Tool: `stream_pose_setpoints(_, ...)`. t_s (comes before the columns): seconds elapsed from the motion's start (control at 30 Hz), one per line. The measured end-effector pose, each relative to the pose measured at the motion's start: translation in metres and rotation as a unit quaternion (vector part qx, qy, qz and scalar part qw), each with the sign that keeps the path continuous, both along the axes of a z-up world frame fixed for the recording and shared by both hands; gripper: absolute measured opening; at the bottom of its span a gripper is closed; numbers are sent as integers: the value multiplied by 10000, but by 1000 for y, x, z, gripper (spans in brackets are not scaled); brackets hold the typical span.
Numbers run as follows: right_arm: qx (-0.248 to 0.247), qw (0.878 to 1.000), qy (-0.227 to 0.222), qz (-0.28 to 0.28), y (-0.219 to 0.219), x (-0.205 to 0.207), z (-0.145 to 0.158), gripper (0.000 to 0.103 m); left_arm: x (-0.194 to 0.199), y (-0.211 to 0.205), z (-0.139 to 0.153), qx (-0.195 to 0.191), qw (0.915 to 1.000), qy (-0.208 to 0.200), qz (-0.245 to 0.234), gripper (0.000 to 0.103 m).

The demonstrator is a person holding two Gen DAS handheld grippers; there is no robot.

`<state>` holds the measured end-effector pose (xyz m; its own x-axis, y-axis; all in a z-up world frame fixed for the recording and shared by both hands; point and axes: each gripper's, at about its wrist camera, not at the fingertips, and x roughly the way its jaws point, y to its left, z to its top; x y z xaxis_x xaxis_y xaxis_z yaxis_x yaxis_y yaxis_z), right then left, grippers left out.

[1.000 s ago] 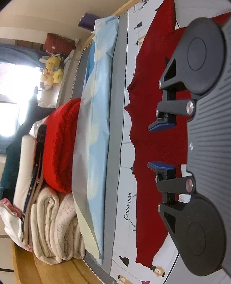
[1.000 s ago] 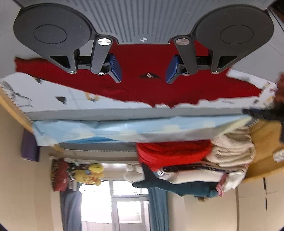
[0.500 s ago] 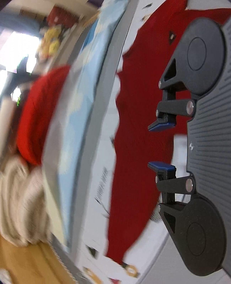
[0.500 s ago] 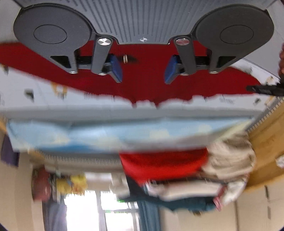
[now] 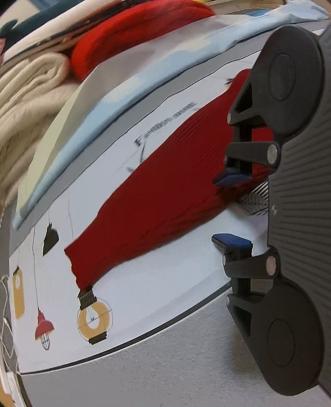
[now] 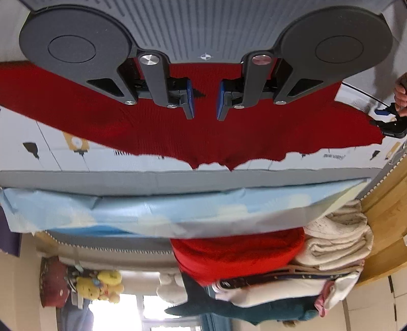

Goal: Fold small clothes
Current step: 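Grasp the sleeve cuff with the left gripper and fold it across the body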

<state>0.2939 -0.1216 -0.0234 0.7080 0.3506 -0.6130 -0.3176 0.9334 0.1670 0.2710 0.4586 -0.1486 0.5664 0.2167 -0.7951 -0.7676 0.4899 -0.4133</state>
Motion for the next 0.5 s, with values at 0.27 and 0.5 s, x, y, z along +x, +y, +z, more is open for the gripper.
stream_pose_setpoints(0.27,49,9995,297,27,2,7,-12,19,13,7,-7,190,9996,-186,21,39)
stream_pose_setpoints(0.5,-41,9989,468,-30,0,13,-18,19,56,-68,59,1903,9774,-212,-891,10)
